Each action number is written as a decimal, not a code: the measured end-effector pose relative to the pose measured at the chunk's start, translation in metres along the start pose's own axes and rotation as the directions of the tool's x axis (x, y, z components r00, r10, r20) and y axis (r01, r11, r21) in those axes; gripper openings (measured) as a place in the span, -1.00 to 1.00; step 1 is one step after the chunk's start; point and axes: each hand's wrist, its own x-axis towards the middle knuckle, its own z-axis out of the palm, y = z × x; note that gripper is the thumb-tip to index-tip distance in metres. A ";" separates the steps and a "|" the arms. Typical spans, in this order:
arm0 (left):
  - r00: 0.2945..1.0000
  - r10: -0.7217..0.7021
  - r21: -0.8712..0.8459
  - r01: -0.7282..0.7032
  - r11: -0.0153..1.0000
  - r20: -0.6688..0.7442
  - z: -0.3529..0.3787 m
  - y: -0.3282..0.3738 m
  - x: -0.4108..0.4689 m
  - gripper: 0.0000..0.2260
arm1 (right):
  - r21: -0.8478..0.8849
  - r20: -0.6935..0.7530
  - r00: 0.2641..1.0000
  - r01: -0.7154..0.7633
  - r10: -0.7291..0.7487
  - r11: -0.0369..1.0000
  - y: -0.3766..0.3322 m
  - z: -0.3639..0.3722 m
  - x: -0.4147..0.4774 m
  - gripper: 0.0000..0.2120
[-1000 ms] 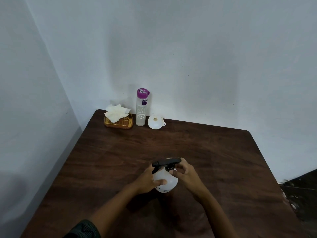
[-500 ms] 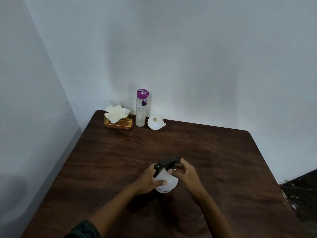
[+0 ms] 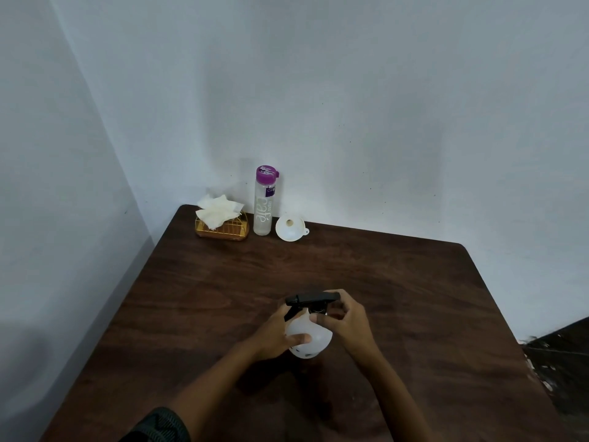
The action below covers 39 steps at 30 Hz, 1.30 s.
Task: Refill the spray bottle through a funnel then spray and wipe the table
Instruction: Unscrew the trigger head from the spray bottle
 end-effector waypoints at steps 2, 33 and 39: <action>1.000 0.027 0.066 -0.027 0.997 -0.011 0.000 0.002 0.000 -0.30 | 0.031 -0.004 1.000 0.005 -0.005 1.000 -0.005 -0.004 -0.001 -0.72; 0.994 0.110 0.247 -0.106 0.963 -0.003 -0.003 0.007 -0.005 -0.42 | 0.102 -0.532 0.817 0.323 -0.223 0.941 -0.119 -0.134 0.040 -0.70; 0.994 0.108 0.251 -0.105 0.962 0.002 -0.004 0.007 -0.005 -0.40 | -0.215 -0.364 0.931 -0.112 0.026 0.970 -0.024 -0.161 0.061 -0.73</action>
